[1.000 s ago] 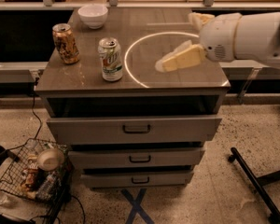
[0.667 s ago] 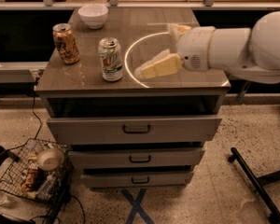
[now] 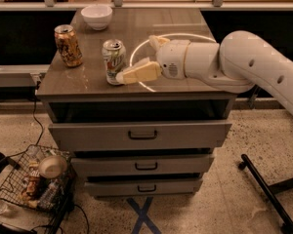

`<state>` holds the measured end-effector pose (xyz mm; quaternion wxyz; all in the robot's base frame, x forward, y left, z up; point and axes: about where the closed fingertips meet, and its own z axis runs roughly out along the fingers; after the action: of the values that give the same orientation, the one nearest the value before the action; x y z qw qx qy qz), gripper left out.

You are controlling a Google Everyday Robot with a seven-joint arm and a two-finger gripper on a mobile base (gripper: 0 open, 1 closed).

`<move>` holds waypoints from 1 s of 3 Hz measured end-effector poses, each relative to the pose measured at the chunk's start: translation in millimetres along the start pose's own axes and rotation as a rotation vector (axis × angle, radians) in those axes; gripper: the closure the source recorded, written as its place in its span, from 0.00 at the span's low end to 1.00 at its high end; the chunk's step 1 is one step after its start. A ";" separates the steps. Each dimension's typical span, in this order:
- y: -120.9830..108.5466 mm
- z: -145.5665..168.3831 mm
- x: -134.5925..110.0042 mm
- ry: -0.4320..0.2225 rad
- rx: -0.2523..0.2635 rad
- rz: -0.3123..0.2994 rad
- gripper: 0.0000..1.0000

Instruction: Move 7up can near white bowl

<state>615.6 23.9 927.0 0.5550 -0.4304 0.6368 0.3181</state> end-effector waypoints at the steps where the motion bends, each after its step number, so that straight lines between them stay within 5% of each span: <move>1: -8.6 31.5 8.0 -0.088 -0.034 0.020 0.00; 2: -12.0 48.3 10.6 -0.146 -0.059 0.015 0.00; 3: -10.6 65.3 10.9 -0.170 -0.087 -0.002 0.18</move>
Offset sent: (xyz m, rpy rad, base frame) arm 0.0462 0.0454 -0.0260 0.2034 -0.0675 0.0947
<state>653.3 74.9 905.2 0.5880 -0.4262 0.5727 0.3804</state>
